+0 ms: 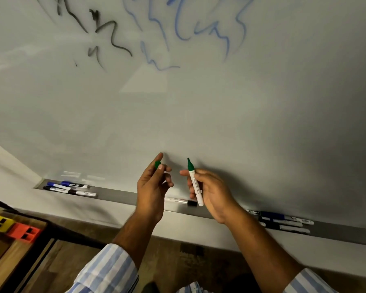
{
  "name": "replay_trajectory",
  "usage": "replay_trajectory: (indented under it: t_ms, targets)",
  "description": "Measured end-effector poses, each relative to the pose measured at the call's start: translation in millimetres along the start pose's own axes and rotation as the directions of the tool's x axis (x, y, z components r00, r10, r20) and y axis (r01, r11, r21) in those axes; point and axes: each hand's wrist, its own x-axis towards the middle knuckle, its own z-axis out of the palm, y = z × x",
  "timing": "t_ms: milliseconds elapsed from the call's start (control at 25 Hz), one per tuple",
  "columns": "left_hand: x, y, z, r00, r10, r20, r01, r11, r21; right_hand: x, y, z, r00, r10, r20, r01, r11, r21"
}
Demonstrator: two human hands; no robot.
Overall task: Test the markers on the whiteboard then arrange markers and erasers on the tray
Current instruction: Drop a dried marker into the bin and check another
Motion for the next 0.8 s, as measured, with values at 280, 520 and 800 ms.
replay_trajectory:
  t_ms: [280,520,800]
  targets:
    - [23.2,66.6,-4.0,0.981,0.137,-0.136,-0.135,0.991,0.025,2.2,-55.8,33.6,0.944,-0.319,0.082,0.311,0.945,0.095]
    - [42.7,130.5,8.0,0.921,0.384,-0.071,-0.372,0.918,0.14,6.0,-104.6,76.4,0.84,-0.521,0.152,0.516,0.854,0.073]
    - [64.1,220.0,-11.3,0.713,0.697,-0.075,-0.655,0.7,0.285,11.9,-133.5,129.0,0.733,-0.68,0.023,0.679,0.733,0.03]
